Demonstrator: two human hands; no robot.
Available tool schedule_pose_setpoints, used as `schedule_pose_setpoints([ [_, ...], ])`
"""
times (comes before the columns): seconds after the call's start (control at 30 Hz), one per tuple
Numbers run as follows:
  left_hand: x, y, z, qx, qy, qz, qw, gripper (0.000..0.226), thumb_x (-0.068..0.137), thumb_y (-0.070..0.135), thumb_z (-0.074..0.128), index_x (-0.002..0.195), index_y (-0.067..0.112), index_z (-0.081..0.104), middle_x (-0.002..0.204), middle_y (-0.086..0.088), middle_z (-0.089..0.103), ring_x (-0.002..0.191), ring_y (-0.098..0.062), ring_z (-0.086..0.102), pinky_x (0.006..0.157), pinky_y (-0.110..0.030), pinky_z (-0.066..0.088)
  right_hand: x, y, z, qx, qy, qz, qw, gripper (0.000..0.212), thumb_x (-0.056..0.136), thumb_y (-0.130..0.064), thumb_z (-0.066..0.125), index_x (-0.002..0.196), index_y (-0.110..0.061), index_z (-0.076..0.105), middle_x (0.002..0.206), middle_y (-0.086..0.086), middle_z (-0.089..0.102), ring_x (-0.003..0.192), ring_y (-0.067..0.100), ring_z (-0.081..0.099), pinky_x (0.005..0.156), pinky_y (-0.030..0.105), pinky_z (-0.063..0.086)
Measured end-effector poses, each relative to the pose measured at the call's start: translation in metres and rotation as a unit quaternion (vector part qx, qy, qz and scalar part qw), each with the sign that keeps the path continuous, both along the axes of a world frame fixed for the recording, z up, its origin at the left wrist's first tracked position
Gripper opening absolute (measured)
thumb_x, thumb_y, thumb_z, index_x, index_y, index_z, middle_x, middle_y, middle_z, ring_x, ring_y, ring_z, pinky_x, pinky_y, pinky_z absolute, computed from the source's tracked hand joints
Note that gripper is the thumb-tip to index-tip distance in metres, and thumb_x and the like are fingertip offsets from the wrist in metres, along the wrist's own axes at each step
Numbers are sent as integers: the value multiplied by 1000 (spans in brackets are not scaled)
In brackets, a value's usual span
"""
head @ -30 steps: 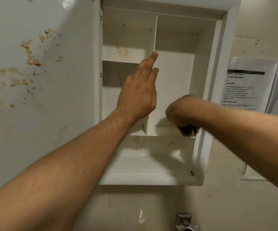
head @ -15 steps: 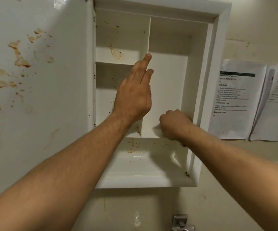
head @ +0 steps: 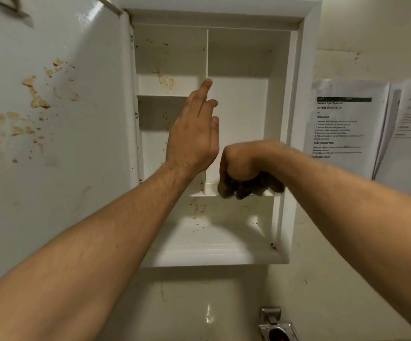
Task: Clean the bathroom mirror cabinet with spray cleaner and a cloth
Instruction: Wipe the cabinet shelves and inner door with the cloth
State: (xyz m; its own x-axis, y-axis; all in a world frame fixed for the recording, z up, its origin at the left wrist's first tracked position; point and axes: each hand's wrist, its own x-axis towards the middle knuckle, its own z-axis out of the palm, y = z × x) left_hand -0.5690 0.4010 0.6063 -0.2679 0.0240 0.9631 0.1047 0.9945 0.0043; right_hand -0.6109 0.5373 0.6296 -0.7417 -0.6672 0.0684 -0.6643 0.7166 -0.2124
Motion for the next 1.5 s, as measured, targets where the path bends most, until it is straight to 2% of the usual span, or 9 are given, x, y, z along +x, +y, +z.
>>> schedule_pose_setpoints([
  [0.13,12,-5,7,-7,-23,-11,1000,40,106,24,37,138,8,55,170,-1,27,152,-20,33,110,-40,47,-16,-6,1,-304,107,-36,946,19,96,-10,64,113,-16,73,96,2,72,82,21,71,74,36,60],
  [0.43,20,-5,8,-22,-93,39,995,49,108,30,42,152,9,43,175,2,8,158,-22,19,122,-50,35,-18,-9,-58,-285,-17,78,955,19,85,-12,51,100,-17,62,97,5,70,88,25,68,72,36,56],
  [0.57,22,0,10,31,-64,-5,997,58,106,37,40,158,13,30,174,1,11,153,-20,31,119,-45,34,-7,-1,-21,-616,-145,31,774,21,98,-10,54,114,-20,63,108,3,71,97,18,70,84,38,60],
  [0.7,30,-2,7,89,34,-31,995,55,106,40,36,152,9,36,168,-2,25,151,-17,32,118,-38,37,19,-12,20,-729,89,70,675,32,97,-8,57,127,-19,53,121,-3,59,103,1,61,87,16,54],
  [0.77,38,-13,5,117,57,-22,991,56,106,42,36,153,10,36,167,-3,28,152,-18,32,121,-40,36,35,-24,40,-678,267,160,666,33,92,-1,60,123,-12,56,124,1,48,101,-6,54,81,6,47],
  [0.93,51,-31,9,178,48,2,983,50,107,31,40,156,22,31,161,2,39,145,-15,42,117,-29,40,36,-67,85,-325,609,146,708,22,94,-18,68,115,-10,68,116,13,62,107,32,60,73,41,55],
  [1.1,54,-35,15,78,-58,152,984,79,88,-3,50,161,5,21,170,-14,20,159,-26,12,125,-27,4,22,-115,122,-139,556,26,819,23,98,-11,60,120,-8,67,119,14,64,103,35,66,67,41,47],
  [1.33,59,-38,23,67,-78,189,977,68,85,8,57,150,9,37,152,-9,43,142,-21,38,113,-29,42,18,-137,126,-101,450,102,882,16,92,-14,69,107,-13,73,111,10,68,94,30,68,76,38,57],
  [1.5,66,-40,24,60,-81,183,978,55,82,9,58,136,12,48,133,-6,53,121,-20,51,88,-27,51,22,-123,143,-18,571,61,819,13,95,-15,64,99,-10,75,98,10,72,90,32,72,63,38,50],
])
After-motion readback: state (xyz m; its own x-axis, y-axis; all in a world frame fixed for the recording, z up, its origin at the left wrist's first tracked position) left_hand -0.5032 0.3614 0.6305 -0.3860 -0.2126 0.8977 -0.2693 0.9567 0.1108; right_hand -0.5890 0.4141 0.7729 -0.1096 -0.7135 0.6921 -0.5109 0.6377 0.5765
